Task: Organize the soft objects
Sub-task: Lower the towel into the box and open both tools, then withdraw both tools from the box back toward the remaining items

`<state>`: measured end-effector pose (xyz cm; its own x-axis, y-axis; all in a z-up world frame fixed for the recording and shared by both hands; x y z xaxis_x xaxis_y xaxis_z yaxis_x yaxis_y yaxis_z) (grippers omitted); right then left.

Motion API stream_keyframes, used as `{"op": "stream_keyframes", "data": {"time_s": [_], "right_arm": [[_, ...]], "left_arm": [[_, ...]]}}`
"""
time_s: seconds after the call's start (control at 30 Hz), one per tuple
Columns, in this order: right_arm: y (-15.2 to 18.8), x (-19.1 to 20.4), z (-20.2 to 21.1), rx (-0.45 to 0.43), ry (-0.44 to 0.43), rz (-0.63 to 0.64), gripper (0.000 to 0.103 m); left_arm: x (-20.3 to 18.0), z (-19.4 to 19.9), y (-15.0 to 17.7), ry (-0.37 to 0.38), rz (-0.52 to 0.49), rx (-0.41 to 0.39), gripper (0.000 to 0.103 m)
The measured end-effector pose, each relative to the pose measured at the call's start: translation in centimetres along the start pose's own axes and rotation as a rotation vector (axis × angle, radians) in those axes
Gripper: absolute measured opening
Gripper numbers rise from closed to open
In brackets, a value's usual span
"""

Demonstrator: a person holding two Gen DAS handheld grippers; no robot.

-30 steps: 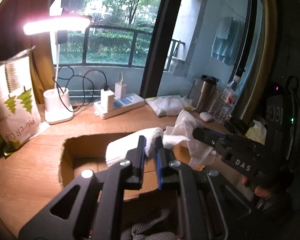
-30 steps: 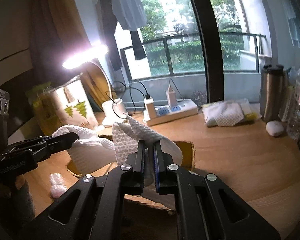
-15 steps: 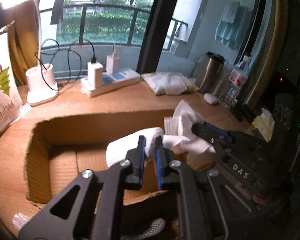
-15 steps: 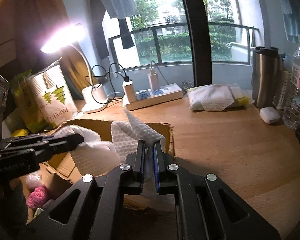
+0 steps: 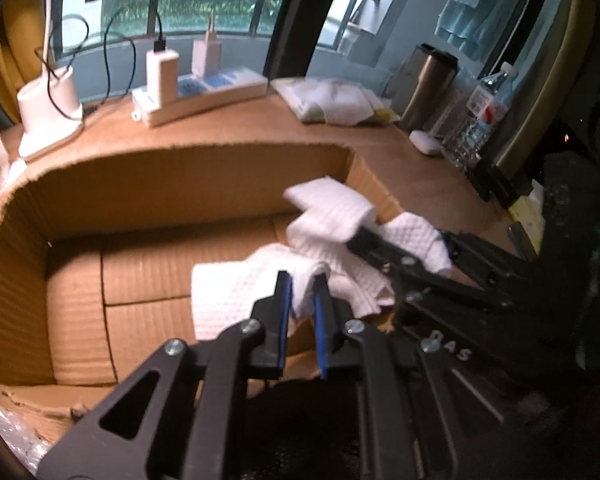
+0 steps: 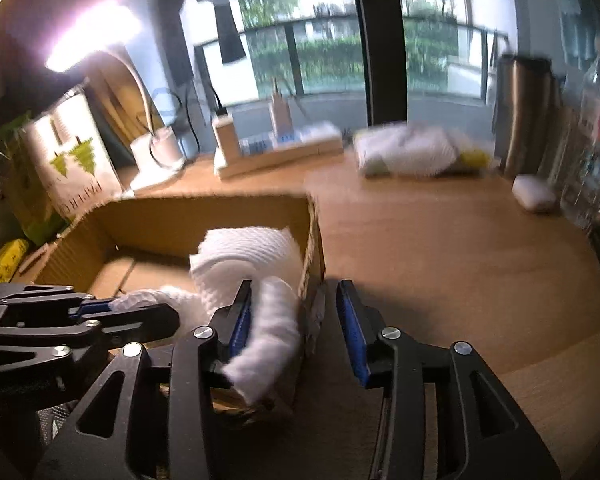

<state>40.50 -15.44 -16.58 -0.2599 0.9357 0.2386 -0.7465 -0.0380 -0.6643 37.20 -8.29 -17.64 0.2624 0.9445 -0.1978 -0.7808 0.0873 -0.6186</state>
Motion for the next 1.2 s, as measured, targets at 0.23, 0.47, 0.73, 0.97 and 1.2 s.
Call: {"op": "stream_keyframes", "data": {"time_s": [0.23,0.47,0.73,0.97,1.2], "right_arm": [[0.9,0.0,-0.6,0.058,-0.007,-0.013,0.046],[-0.1,0.9,2.0,0.005,-0.029,-0.024,0.056],[-0.3,1.7,5.3,-0.043,-0.007,-0.017,0.058],[0.1,2.9,7.7,-0.069,0.005,0.003,0.058],[1.3,5.4,9.6,-0.079,-0.006,0.042,0.058]], "left_arm": [[0.2,-0.4,0.5,0.020,0.025,0.025,0.022],[0.2,1.7,0.2,0.026,0.015,-0.021,0.057],[0.4,4.9,0.2,0.029,0.029,-0.083,0.068],[0.5,7.9,0.9,0.012,0.019,-0.132,0.068],[1.0,10.7,2.3,-0.013,0.021,-0.175,0.068]]}}
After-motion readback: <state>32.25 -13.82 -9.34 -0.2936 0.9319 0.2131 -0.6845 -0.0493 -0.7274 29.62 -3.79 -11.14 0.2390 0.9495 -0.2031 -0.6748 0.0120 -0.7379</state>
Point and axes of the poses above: each gripper's, at about its wrist camera, not at the fingertips, and z roughly against the way its jaws point, x to its left, y to its underside, the point moved 9 cm from there along -z, roughly the way its jaws point, and after that the axes turned 10 degrees about -z, right-handed, at the moved point
